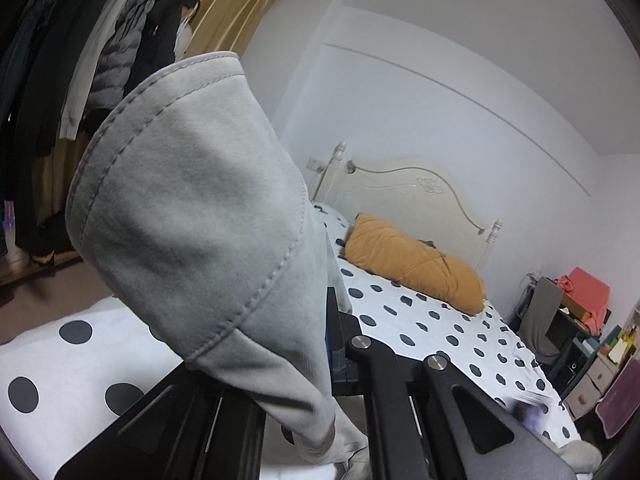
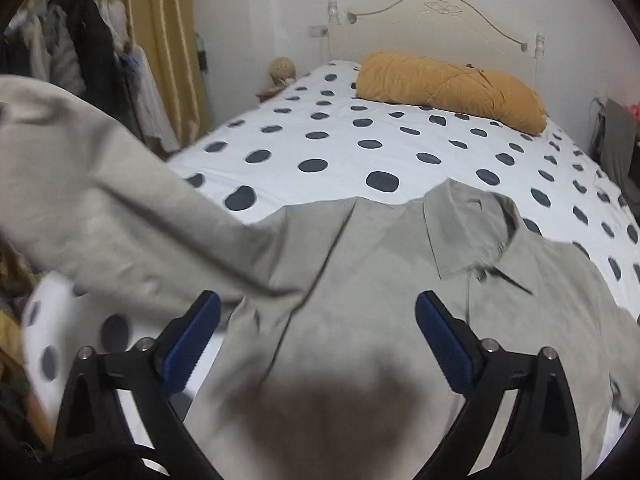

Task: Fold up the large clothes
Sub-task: 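Carry the held sleeve across the jacket front with the left gripper and release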

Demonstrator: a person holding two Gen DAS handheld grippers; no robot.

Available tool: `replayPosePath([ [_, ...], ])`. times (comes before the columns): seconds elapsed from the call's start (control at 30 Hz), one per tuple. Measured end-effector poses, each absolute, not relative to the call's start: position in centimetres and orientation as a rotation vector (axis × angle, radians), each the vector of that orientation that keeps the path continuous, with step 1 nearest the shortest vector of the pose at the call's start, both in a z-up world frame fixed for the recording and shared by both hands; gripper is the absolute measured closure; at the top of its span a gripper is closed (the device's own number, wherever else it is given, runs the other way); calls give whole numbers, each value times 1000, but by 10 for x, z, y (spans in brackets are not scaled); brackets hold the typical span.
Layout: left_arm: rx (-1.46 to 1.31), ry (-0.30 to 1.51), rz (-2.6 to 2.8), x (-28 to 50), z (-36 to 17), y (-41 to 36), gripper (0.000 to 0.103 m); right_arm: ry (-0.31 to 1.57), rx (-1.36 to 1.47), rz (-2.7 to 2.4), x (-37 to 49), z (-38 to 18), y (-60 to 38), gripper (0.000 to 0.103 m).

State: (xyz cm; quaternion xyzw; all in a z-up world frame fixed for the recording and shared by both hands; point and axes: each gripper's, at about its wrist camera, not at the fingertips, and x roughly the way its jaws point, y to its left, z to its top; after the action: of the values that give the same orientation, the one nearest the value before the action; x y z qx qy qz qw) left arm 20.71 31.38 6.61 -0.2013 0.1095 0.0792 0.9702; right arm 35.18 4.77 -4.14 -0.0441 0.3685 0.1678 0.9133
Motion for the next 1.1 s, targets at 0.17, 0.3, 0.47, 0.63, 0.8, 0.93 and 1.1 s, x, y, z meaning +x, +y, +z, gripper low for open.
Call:
replayPosePath([
  [0.17,-291,171,123,188,62,278,98,886,-62,328,426,-87,103,8],
  [0.3,-205,159,70,181,52,252,98,949,-151,401,440,-115,133,4],
  [0.47,-133,104,-13,167,52,212,98,981,113,335,450,-128,91,0],
  [0.63,-68,179,-78,189,33,161,98,1001,-57,421,459,-138,136,0],
  [0.8,12,159,-200,182,31,96,98,978,187,477,440,-109,20,0],
  [0.93,54,214,-241,204,22,35,98,880,324,338,405,-73,-143,0],
  [1.1,140,334,-246,236,0,-53,97,808,374,133,351,-56,-286,0],
])
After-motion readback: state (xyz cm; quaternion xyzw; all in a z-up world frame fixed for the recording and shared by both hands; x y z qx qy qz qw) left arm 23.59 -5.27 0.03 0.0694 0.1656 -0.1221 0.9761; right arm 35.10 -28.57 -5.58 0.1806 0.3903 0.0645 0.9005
